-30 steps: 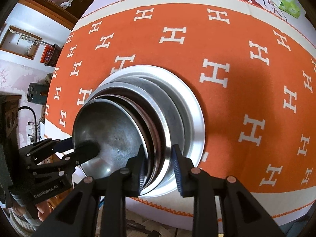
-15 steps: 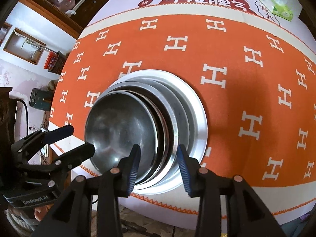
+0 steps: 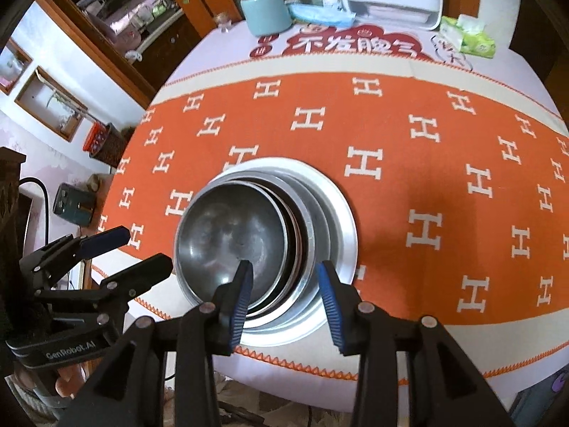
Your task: Organize plates and bowls
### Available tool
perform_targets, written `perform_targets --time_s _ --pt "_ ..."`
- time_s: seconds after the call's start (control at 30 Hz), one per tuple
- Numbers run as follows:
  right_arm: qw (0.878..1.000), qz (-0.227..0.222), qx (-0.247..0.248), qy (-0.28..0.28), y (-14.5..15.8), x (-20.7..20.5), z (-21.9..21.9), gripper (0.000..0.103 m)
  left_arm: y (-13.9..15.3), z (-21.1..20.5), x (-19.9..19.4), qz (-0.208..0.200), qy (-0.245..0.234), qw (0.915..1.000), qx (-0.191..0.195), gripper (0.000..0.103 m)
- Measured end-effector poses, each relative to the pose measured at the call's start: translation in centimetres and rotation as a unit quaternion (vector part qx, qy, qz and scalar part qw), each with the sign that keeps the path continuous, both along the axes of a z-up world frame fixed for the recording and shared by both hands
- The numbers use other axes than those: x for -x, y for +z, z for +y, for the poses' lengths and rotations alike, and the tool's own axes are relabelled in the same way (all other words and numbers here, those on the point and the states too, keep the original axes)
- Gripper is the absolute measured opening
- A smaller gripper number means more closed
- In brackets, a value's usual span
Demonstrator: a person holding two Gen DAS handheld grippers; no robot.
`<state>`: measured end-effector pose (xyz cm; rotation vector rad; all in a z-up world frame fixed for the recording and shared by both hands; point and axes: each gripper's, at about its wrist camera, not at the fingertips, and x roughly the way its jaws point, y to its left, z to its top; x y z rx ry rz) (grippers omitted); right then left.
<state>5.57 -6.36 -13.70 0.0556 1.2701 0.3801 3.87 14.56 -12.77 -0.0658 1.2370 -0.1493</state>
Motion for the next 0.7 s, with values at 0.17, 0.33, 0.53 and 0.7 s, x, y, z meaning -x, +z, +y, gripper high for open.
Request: perform_targets --time_s 0.17,0.33,0.53,0.7 --pt "0.999 -0.026 0.000 -0.020 1.3 1.3 -0.9 0.039 1.8 -1.0 0.8 -0.026 -0.006 0.9996 -0.009 0.078" --pt "0.998 -0.050 -0.005 -0.039 2.7 2.4 -1.9 0.039 3.5 -2.5 1.7 -0.054 -0.017 0.9982 -0.019 0.082" --pt "0.995 -0.073 -0.010 -0.059 4.3 3.5 -3.1 0.039 5.5 -3.8 2.7 -0.079 -0.018 0.9964 -0.022 0.084" --pt "0.991 -0.101 -0.012 -0.082 6.1 4.8 -4.1 0.052 7.1 -4.4 3.8 -0.108 -0.009 0.9937 -0.030 0.088"
